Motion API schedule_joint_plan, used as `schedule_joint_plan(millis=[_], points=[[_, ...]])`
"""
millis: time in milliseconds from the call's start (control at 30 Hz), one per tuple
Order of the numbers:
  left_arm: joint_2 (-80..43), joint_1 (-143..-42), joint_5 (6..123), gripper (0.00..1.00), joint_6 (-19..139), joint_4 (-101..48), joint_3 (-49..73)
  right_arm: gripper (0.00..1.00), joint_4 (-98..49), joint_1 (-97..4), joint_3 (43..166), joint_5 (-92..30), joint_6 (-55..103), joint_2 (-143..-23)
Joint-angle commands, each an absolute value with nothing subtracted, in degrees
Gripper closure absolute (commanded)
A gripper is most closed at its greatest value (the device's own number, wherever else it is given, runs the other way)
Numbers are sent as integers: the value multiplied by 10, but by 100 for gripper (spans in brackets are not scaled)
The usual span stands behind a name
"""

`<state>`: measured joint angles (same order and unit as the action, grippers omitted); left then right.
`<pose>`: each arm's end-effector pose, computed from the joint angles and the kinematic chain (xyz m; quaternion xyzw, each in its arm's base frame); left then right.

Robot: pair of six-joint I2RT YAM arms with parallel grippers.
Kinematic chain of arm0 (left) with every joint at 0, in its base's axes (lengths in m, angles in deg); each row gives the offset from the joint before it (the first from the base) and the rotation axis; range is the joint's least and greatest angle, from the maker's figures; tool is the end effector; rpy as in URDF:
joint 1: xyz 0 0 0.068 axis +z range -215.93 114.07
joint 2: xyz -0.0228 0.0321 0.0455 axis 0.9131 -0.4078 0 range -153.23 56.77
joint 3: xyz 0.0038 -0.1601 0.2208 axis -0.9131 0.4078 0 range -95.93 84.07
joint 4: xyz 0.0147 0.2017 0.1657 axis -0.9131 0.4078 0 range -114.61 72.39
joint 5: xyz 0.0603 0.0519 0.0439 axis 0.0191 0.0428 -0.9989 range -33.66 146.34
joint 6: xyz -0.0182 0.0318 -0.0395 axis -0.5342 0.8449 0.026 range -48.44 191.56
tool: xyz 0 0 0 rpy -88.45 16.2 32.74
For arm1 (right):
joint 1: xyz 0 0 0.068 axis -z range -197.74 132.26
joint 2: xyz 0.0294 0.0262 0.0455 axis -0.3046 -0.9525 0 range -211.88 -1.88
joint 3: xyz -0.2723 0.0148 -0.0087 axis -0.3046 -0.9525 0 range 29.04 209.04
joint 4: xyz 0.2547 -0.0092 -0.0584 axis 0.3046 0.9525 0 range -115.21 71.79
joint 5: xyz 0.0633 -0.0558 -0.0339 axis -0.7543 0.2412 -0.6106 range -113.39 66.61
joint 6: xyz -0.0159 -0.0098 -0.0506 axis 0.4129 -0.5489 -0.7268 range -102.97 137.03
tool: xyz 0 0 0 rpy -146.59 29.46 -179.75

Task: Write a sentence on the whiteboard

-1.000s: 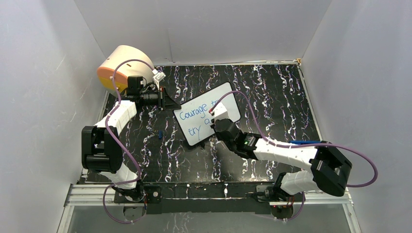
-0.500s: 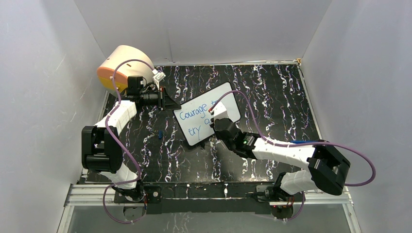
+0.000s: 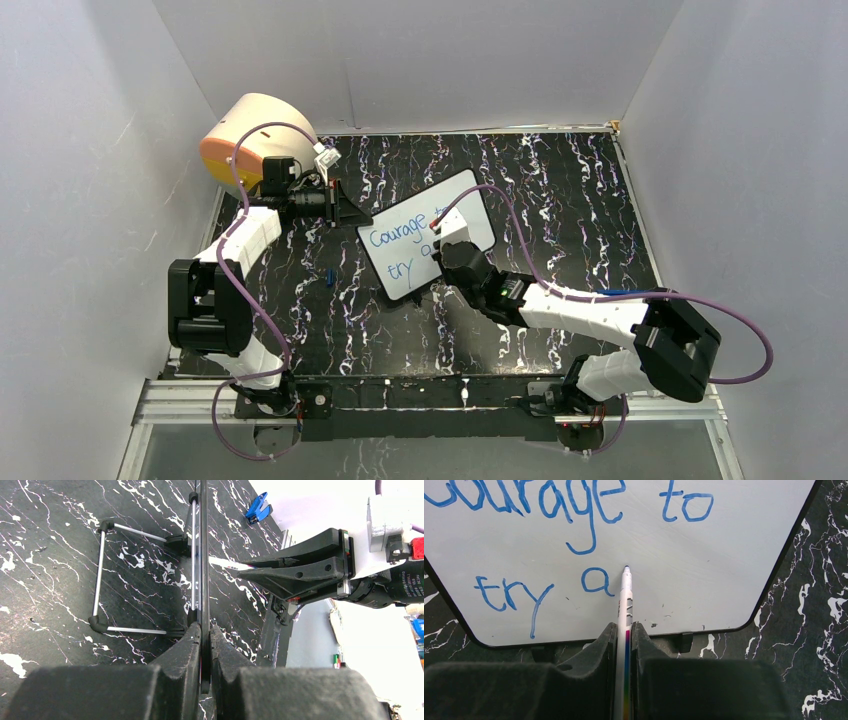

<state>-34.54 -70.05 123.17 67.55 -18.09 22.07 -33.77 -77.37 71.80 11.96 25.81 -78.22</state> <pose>0.3371 -0.0570 0.2583 0.2514 0.7429 -0.5160 0.3444 0.1635 0.2384 0.2410 -0.1978 0.7958 0.0760 0.5673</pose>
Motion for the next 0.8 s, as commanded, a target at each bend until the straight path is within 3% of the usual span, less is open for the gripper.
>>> schedule_joint_plan(millis=[0, 767], points=[[-369, -706, 1171, 100, 704, -140, 226, 100, -374, -771, 748, 106, 250, -786], [-368, -706, 1166, 100, 704, -140, 225, 100, -298, -771, 731, 82, 273, -772]])
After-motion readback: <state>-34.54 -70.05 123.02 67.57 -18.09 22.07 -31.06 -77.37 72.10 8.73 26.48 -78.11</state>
